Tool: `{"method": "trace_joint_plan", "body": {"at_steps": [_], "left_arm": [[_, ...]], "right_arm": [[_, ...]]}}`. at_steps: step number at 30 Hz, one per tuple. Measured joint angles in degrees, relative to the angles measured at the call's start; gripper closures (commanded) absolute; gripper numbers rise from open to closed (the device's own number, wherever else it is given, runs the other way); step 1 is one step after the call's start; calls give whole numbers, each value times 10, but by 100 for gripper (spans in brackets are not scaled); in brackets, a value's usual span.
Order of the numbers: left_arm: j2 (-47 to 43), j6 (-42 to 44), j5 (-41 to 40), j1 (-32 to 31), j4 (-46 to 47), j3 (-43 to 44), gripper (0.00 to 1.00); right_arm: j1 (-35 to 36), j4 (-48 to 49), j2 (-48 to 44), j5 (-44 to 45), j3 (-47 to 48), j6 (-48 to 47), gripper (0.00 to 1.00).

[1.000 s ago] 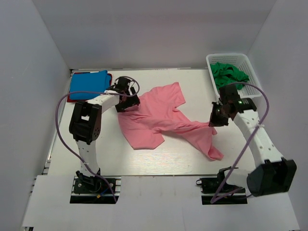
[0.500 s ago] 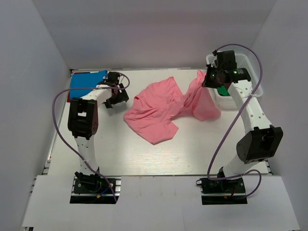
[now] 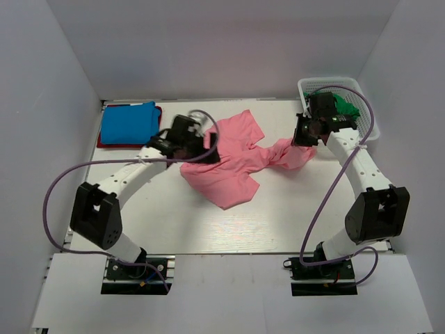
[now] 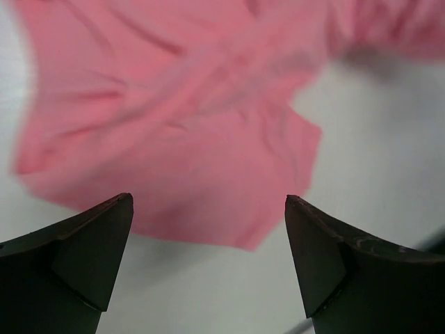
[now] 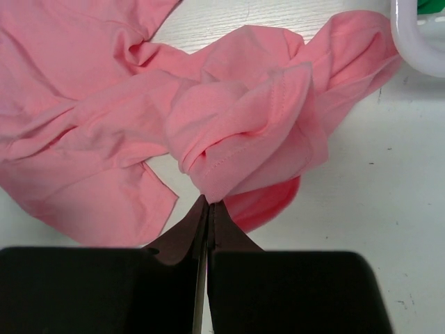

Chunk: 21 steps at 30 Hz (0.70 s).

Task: Fold and stack the t-shirts
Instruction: Flatten out the tshirt

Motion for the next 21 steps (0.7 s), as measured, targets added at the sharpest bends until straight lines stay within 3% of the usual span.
{"method": "trace_joint_plan", "body": {"at_steps": [4,8,16,21], "left_arm": [[29,31,35,-112,-5,-19,0],[47,72,73,-174,-6,-43,0],[101,117,61,-224,7,-50,5],[134,118,16,-228,14,-54,15]], "right_arm": [[0,4,-2,15,-4,12,100],[0,5,-8,28,-10,22,100],[-2,3,-15,47,-24,28,100],[-7,5,-19,48,-27,29,100]]}}
